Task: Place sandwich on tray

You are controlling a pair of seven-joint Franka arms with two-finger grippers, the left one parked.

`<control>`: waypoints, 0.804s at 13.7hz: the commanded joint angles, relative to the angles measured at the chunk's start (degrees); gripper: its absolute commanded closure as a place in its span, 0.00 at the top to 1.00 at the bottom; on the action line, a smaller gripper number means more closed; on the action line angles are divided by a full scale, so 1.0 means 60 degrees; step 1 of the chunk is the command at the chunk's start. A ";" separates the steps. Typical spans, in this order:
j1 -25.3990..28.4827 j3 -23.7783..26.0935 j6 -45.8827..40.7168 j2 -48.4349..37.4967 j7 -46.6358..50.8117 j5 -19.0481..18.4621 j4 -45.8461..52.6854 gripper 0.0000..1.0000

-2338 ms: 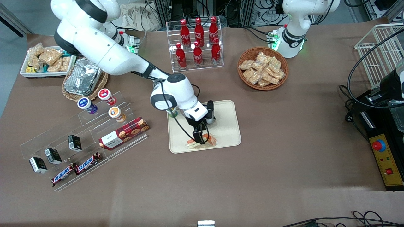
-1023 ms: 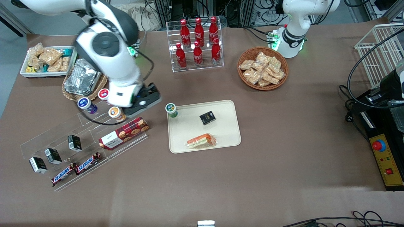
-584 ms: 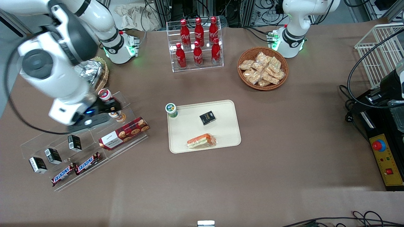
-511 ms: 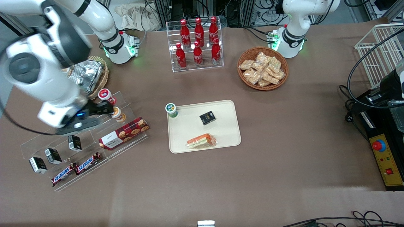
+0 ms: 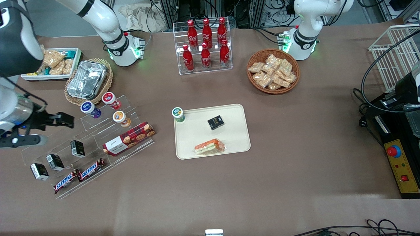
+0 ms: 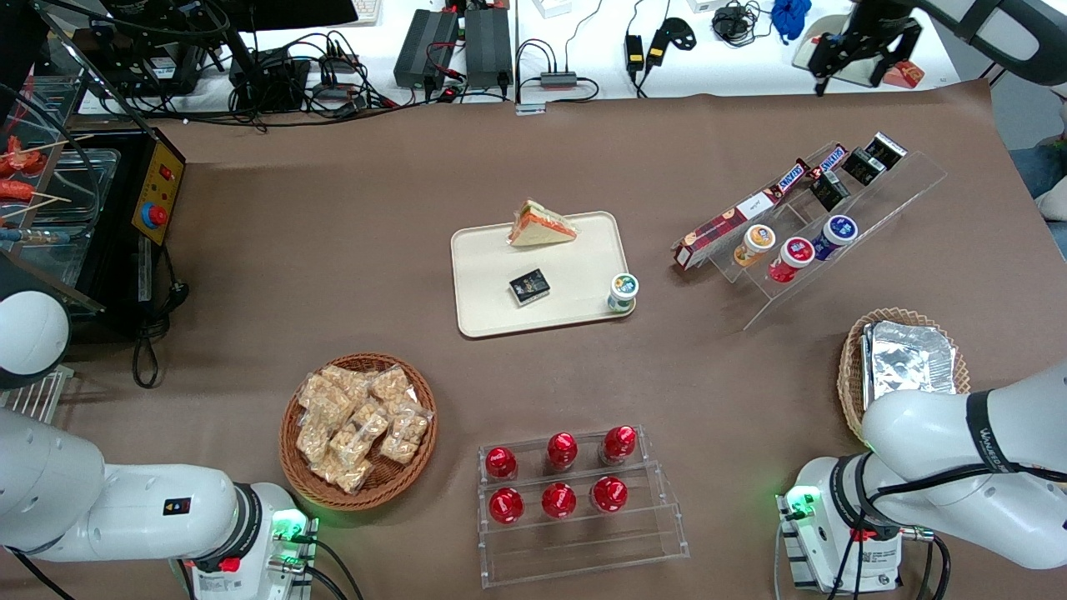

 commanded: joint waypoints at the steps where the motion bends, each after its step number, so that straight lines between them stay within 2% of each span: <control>1: 0.1371 -0.2233 -0.0429 -0.0928 -0.0119 0.0976 0.0451 0.99; 3: 0.2219 -0.4224 -0.0443 -0.1340 -0.0322 0.2586 0.0422 0.99; 5: 0.3609 -0.6640 -0.0414 -0.1866 -0.0878 0.3702 0.0335 0.99; 7: 0.4870 -0.8387 -0.0429 -0.2146 -0.0939 0.4072 0.0261 0.99; 11: 0.6512 -1.0322 -0.0502 -0.2571 -0.0924 0.4102 0.0232 0.99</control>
